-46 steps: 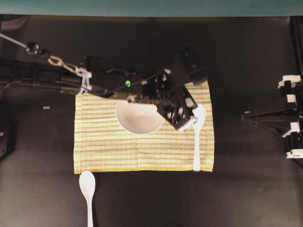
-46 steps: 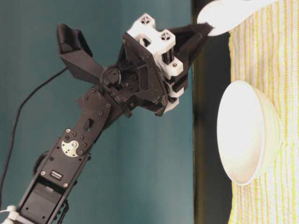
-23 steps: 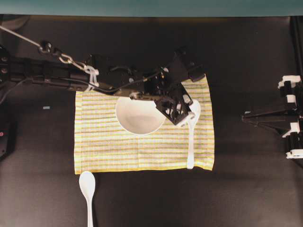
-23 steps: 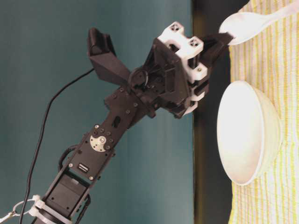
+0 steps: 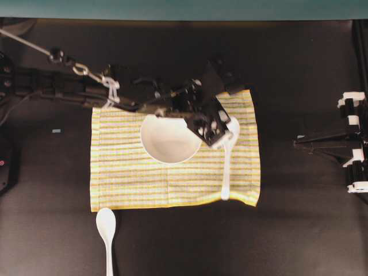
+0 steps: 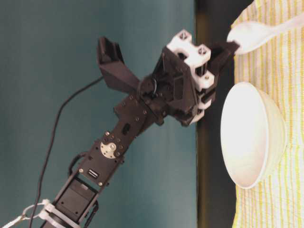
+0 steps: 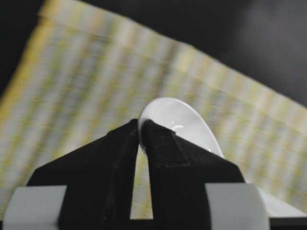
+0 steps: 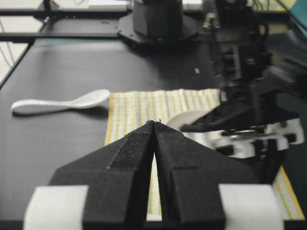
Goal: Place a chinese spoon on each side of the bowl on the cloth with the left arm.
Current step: 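Lower the spoon onto the cloth and open the left gripper, then swing the left gripper over to the white spoon at bottom left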
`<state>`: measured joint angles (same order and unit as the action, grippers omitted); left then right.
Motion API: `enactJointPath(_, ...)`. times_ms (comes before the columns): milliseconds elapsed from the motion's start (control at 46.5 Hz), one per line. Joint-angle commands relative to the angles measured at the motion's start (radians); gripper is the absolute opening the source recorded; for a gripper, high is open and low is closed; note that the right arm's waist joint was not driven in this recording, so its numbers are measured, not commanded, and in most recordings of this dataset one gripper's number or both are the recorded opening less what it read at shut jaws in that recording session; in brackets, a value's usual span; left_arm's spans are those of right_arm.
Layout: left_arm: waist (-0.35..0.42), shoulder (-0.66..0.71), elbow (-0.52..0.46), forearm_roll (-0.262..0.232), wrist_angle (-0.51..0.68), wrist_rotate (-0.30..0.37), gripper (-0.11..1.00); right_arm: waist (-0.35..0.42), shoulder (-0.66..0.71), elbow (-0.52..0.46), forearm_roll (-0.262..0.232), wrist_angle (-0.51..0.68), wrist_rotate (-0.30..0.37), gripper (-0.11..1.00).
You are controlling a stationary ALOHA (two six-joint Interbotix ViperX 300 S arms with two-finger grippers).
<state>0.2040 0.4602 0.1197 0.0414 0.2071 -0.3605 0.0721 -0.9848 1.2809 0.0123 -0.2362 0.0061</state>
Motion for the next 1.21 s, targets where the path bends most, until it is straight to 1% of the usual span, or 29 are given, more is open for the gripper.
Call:
enactJointPath(0, 0.003, -0.012, 0.014, 0.005, -0.031, 0.002, 0.06, 0.0, 0.008, -0.003, 0.002, -0.009, 0.002, 0.01)
enactJointPath(43, 0.003, -0.011, 0.021, 0.005, -0.043, 0.002, 0.08, 0.0, 0.008, -0.002, 0.002, -0.009, 0.002, 0.01)
enactJointPath(108, 0.005, -0.012, 0.034, 0.005, -0.054, 0.002, 0.16, 0.0, 0.008, -0.002, 0.002, -0.009, 0.002, 0.01)
enactJointPath(172, 0.005, -0.011, 0.044, 0.005, -0.061, 0.0, 0.3, 0.0, 0.008, 0.0, 0.002, -0.009, 0.002, 0.01)
enactJointPath(344, -0.005, -0.012, 0.074, 0.005, -0.072, -0.002, 0.75, 0.0, 0.008, 0.0, 0.002, -0.011, 0.002, 0.01)
enactJointPath(387, -0.008, -0.014, 0.078, 0.005, -0.074, -0.002, 0.84, 0.0, 0.008, 0.0, 0.002, -0.014, 0.002, 0.01)
enactJointPath(430, -0.014, -0.017, 0.078, 0.005, -0.072, -0.002, 0.89, 0.0, 0.008, 0.0, 0.002, -0.015, 0.002, 0.01)
enactJointPath(517, -0.046, -0.044, 0.074, 0.005, -0.067, 0.0, 0.89, 0.0, 0.008, 0.0, 0.002, -0.02, 0.002, 0.01)
enactJointPath(646, -0.126, -0.13, 0.074, 0.005, -0.071, 0.023, 0.88, 0.0, 0.008, 0.0, 0.002, -0.02, 0.002, 0.01)
enactJointPath(796, -0.221, -0.262, 0.084, 0.005, -0.063, 0.038, 0.88, 0.0, 0.008, 0.0, 0.002, -0.02, 0.003, 0.01)
enactJointPath(861, -0.268, -0.318, 0.1, 0.005, -0.054, 0.04, 0.88, 0.002, 0.008, 0.0, 0.011, -0.02, 0.005, 0.01)
enactJointPath(882, -0.295, -0.347, 0.11, 0.005, -0.044, 0.043, 0.88, 0.0, 0.008, 0.002, 0.014, -0.02, 0.008, 0.01)
enactJointPath(969, -0.357, -0.425, 0.161, 0.005, -0.014, 0.032, 0.88, 0.0, 0.008, 0.0, 0.014, -0.02, 0.018, 0.01)
enactJointPath(1055, -0.41, -0.489, 0.241, 0.005, 0.011, 0.015, 0.88, 0.0, 0.008, 0.002, 0.014, -0.02, 0.023, 0.01)
enactJointPath(1141, -0.456, -0.543, 0.356, 0.005, 0.014, -0.031, 0.88, 0.0, 0.009, 0.0, 0.014, -0.02, 0.023, 0.01)
enactJointPath(1184, -0.477, -0.569, 0.422, 0.005, 0.011, -0.077, 0.88, 0.0, 0.008, 0.002, 0.014, -0.02, 0.023, 0.01)
